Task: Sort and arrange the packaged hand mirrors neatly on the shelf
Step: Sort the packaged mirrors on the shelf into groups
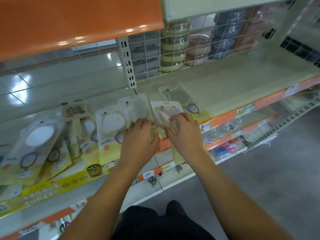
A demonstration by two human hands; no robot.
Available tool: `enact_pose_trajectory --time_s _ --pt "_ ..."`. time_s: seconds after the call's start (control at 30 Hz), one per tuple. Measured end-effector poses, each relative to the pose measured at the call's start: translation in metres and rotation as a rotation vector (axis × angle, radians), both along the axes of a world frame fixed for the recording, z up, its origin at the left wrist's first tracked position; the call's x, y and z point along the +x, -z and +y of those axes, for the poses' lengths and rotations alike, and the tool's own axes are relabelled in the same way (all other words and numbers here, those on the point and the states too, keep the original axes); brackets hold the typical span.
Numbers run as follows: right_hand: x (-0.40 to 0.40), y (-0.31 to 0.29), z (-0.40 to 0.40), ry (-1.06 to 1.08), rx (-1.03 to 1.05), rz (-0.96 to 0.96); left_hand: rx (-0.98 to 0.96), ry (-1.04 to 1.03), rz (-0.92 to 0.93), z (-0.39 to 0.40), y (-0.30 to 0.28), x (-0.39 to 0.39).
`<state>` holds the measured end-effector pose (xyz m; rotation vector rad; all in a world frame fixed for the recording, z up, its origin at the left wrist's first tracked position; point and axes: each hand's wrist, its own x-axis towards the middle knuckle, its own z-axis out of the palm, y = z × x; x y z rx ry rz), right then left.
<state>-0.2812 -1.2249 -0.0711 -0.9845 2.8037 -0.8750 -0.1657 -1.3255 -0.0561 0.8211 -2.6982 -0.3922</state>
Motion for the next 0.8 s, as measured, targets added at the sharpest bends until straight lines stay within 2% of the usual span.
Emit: enact_pose_trajectory --time_s 0.4,0.8 --pt "-0.01 -0.008 -0.021 0.052 0.026 0.012 0.056 0.04 0.068 -0.032 0.005 -0.014" --pt "-0.006 -0.006 -0.037 0.135 0.08 0.0 0.182 0.085 -0.02 -0.053 0.009 -0.015"
